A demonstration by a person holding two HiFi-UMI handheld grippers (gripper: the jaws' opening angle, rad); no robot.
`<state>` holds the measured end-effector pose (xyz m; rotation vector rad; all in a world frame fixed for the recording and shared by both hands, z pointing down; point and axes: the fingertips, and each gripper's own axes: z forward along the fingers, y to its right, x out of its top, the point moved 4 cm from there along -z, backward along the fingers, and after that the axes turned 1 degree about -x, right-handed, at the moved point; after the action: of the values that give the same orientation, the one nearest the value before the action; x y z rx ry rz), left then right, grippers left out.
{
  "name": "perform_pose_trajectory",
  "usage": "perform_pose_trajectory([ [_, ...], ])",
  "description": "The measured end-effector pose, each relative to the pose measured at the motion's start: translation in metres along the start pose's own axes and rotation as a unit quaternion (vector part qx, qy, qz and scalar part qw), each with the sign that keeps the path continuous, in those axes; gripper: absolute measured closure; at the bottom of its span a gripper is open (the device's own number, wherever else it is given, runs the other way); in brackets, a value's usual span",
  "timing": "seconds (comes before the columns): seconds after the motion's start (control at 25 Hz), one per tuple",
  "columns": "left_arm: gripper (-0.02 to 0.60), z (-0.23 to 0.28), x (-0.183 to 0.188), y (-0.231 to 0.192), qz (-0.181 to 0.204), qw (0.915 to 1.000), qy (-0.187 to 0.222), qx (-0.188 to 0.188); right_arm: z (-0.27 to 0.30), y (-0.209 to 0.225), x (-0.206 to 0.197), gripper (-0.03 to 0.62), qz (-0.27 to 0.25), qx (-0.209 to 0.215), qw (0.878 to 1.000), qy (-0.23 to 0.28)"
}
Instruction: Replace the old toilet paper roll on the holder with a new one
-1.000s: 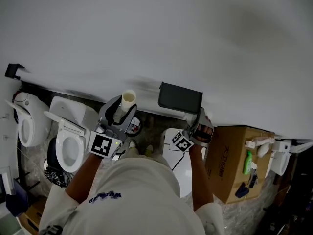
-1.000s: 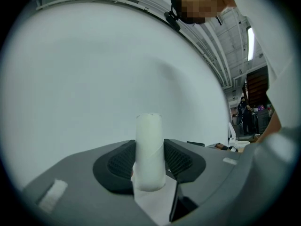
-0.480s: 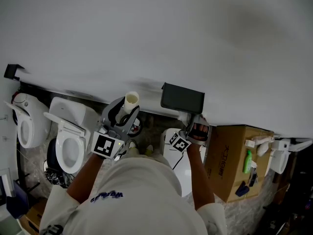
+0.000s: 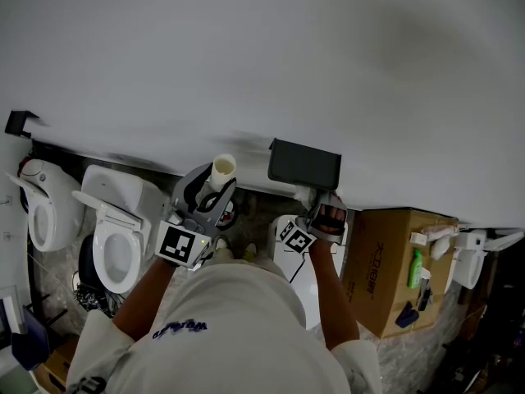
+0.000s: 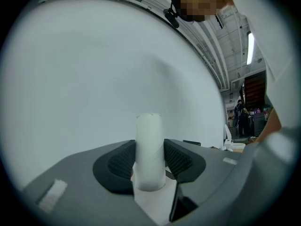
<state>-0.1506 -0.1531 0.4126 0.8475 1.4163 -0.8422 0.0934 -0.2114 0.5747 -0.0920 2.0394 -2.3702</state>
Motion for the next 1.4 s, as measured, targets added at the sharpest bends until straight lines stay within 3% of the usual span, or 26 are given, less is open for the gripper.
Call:
perform_pose_trajectory([
  [1.4, 0.388, -0.008, -0.004, -0.001, 0.005, 0.9998, -0.018, 0.003, -0.003, 0.001, 0.046, 0.286, 0.001, 0.003, 1.000, 0.000],
])
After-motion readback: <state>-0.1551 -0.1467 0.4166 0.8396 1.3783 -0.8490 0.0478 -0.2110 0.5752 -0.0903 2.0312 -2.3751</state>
